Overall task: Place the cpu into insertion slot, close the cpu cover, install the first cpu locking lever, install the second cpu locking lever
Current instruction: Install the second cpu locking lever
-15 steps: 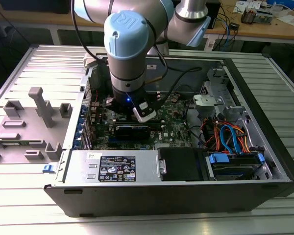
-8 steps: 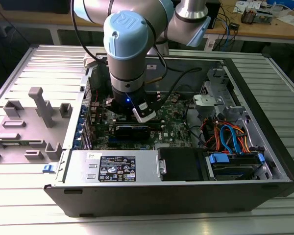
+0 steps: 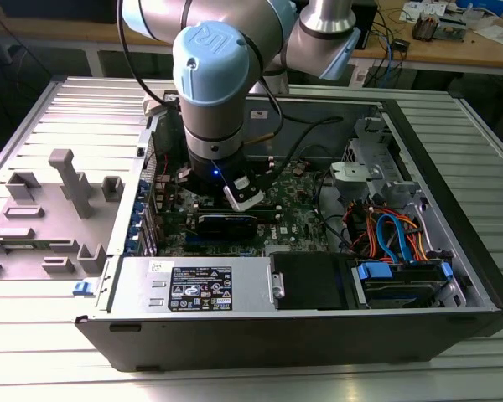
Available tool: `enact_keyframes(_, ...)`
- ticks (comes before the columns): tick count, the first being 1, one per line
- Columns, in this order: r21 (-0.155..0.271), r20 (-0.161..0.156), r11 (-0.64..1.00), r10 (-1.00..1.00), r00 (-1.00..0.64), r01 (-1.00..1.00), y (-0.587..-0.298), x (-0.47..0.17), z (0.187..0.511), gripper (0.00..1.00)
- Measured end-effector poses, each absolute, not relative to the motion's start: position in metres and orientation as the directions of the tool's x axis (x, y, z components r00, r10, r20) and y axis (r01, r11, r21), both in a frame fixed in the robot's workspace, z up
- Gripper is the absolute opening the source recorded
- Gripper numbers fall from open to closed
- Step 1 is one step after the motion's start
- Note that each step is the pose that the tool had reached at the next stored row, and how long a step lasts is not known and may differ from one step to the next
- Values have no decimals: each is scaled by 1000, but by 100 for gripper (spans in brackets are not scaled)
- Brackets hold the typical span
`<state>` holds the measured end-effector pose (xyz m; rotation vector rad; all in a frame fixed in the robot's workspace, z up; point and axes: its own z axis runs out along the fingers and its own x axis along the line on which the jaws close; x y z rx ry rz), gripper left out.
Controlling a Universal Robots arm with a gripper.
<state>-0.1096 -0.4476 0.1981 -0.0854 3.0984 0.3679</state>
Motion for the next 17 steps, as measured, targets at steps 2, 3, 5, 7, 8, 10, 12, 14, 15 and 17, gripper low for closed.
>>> enact_keyframes(2,234,-27,971,-52,-998,-57,-448,-110,200,11)
enact_keyframes(3,234,-27,971,-52,-998,-57,-447,-110,202,11)
enact_keyframes(5,234,-26,971,-52,-998,-56,-448,-110,204,11)
enact_keyframes(7,234,-26,971,-52,-998,-56,-448,-110,207,11)
enact_keyframes(8,233,-26,971,-52,-998,-57,-448,-110,209,11)
enact_keyframes(10,233,-26,971,-52,-998,-56,-448,-110,212,11)
enact_keyframes(12,234,-26,971,-52,-998,-56,-447,-110,214,11)
enact_keyframes(14,233,-26,971,-52,-998,-56,-448,-110,216,11)
enact_keyframes(15,233,-26,971,-52,-998,-57,-448,-110,217,11)
enact_keyframes(17,234,-26,971,-52,-998,-56,-448,-110,217,11)
